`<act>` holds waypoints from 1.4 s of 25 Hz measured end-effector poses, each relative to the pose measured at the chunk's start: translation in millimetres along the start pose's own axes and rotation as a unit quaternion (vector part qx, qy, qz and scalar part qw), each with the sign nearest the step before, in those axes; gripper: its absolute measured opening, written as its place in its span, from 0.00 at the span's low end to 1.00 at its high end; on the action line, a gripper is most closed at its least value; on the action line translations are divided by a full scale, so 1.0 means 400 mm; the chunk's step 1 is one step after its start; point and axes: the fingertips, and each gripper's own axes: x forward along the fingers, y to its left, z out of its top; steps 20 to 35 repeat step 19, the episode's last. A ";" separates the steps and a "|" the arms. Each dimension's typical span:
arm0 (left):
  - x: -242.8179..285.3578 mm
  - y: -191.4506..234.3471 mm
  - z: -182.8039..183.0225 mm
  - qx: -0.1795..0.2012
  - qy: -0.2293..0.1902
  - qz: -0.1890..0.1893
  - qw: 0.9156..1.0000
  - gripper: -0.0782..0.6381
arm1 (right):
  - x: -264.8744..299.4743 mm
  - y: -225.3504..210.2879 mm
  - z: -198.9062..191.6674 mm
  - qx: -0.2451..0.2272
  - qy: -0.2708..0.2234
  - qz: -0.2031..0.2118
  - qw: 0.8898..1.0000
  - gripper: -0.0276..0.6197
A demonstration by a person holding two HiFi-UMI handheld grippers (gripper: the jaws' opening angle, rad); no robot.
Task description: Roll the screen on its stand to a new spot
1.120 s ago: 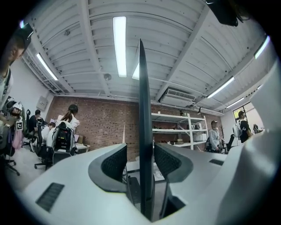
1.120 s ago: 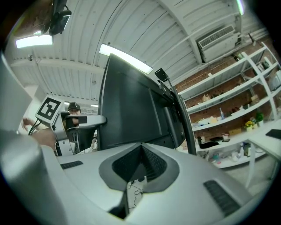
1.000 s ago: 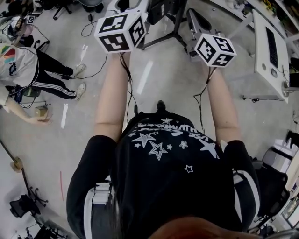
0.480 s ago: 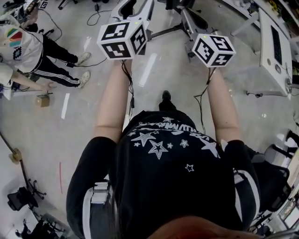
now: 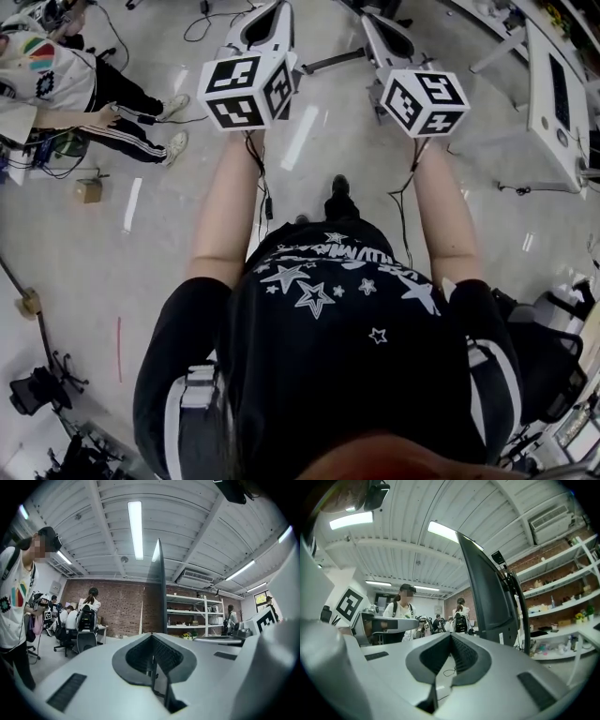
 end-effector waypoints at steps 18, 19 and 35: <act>-0.119 0.037 -0.023 -0.001 0.019 -0.007 1.000 0.12 | 0.024 0.159 -0.025 -0.018 0.029 0.031 0.999 0.05; -0.124 0.039 -0.023 -0.002 0.020 -0.007 1.000 0.12 | 0.024 0.167 -0.028 -0.020 0.032 0.032 0.999 0.05; -0.124 0.039 -0.023 -0.002 0.020 -0.007 1.000 0.12 | 0.024 0.167 -0.028 -0.020 0.032 0.032 0.999 0.05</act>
